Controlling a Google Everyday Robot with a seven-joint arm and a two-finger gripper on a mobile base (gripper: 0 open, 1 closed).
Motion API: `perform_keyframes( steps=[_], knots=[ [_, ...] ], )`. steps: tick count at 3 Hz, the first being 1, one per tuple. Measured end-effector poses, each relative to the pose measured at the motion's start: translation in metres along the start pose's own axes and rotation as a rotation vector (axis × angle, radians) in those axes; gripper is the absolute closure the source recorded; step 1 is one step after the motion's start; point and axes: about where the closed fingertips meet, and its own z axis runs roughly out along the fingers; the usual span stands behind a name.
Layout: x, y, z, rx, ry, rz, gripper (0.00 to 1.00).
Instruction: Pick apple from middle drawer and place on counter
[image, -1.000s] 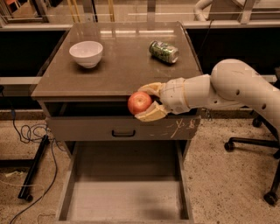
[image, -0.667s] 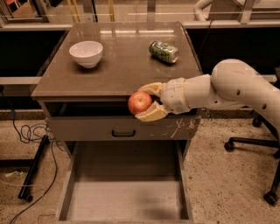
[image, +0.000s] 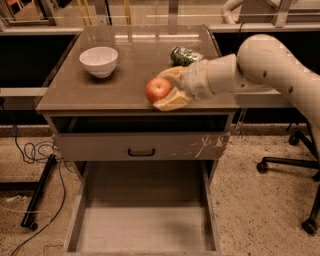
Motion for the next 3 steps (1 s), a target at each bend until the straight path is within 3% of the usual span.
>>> perform_keyframes(
  steps=[1, 2, 3],
  knots=[
    [-0.009, -0.043, 0.006, -0.024, 0.014, -0.029, 1.0],
    [-0.008, -0.081, 0.02, -0.049, 0.006, -0.019, 1.0],
    [0.008, -0.093, 0.046, -0.089, -0.021, 0.023, 1.0]
  ],
)
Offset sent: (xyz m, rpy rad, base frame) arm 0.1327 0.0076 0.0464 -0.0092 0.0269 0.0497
